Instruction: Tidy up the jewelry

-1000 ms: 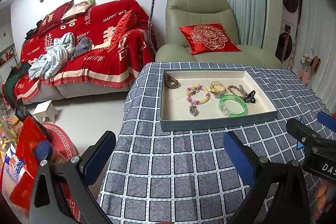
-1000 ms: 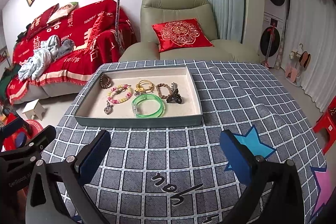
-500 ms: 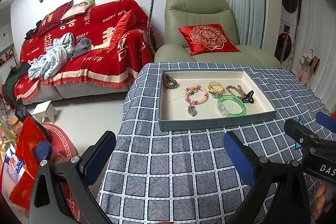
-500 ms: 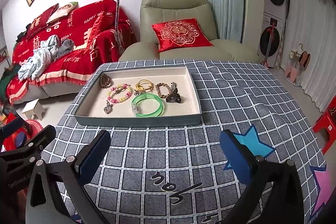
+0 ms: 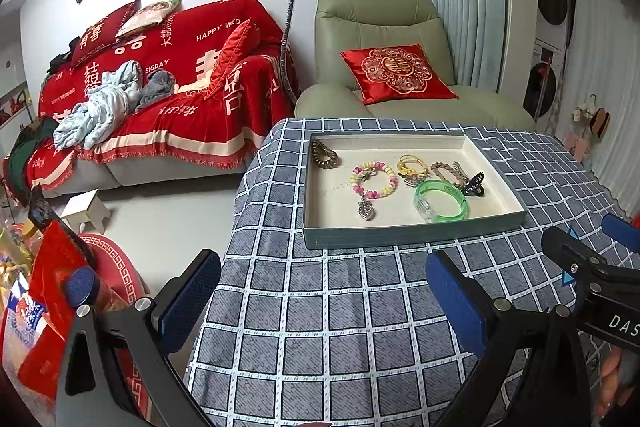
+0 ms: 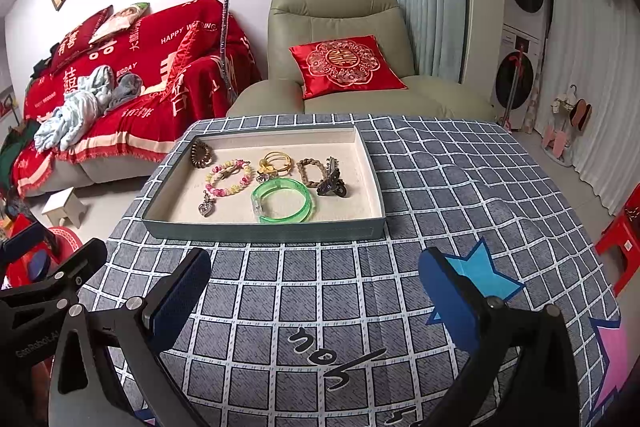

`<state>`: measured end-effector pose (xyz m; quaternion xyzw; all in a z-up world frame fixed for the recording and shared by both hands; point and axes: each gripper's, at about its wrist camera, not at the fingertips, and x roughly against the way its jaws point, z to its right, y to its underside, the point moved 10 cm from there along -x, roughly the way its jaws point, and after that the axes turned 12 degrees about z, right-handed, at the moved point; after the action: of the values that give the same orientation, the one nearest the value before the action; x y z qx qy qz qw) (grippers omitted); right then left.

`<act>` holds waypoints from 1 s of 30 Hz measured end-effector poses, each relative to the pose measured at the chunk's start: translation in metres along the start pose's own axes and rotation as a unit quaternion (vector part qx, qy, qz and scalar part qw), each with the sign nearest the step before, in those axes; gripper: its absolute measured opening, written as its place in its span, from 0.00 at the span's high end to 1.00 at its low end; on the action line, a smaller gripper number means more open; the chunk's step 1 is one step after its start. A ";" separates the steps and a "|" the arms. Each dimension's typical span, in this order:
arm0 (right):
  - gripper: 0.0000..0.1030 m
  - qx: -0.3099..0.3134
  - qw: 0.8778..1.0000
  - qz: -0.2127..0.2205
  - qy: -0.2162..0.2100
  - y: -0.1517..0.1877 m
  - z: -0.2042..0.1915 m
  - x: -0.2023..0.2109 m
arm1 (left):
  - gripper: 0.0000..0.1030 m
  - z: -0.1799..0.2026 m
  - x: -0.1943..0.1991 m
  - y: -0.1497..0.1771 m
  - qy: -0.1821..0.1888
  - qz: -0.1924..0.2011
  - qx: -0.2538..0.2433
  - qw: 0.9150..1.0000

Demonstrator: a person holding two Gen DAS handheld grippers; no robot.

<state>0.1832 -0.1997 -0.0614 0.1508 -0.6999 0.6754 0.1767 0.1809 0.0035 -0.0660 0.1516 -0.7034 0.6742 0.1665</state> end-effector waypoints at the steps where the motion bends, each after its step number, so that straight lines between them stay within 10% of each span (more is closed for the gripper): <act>1: 0.00 0.000 1.000 0.000 0.000 0.000 0.000 0.000 | 0.00 0.000 0.000 0.000 0.000 0.000 0.000 1.000; 30: 0.00 0.000 1.000 -0.001 0.000 0.000 -0.001 0.001 | 0.00 0.001 -0.001 0.004 0.001 -0.002 0.000 1.000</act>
<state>0.1823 -0.1988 -0.0608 0.1510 -0.6995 0.6756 0.1772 0.1800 0.0030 -0.0696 0.1525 -0.7025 0.6743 0.1689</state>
